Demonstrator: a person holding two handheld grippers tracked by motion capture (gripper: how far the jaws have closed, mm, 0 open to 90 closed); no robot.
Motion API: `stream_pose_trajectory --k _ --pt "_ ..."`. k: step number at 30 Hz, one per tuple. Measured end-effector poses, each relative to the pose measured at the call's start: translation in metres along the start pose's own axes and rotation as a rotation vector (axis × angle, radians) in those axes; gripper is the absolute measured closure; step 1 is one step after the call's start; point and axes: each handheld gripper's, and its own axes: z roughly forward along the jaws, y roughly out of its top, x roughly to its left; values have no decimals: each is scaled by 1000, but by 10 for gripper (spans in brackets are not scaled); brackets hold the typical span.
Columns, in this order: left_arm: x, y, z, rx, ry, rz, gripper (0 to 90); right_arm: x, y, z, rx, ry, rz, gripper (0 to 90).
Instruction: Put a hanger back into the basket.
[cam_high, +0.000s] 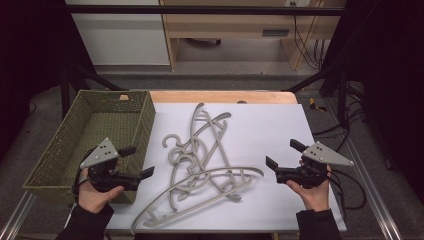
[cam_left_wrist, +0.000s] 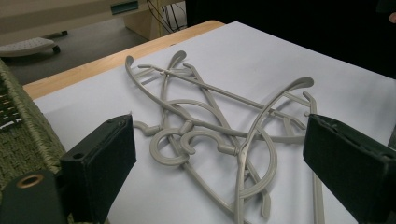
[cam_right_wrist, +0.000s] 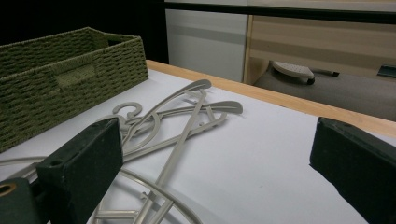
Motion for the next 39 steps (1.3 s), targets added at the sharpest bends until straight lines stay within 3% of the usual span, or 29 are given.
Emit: stream_pose_trajectory --k 8,9,14,21,33,39 --pt "-10 6 14 60 -38 28 117 0 0 0 9 0 5 29" --pt "-13 10 22 103 -44 45 122 0 0 0 8 -1 8 30" --pt "-19 17 37 171 -55 69 130 0 0 -1 8 1 8 29" --pt "-22 25 50 204 -64 89 152 0 0 0 10 4 6 28" --pt "-24 28 83 395 -98 138 202 1 -1 2 23 6 3 29" --pt "-28 27 98 466 -113 161 233 1 -1 4 30 11 0 28"
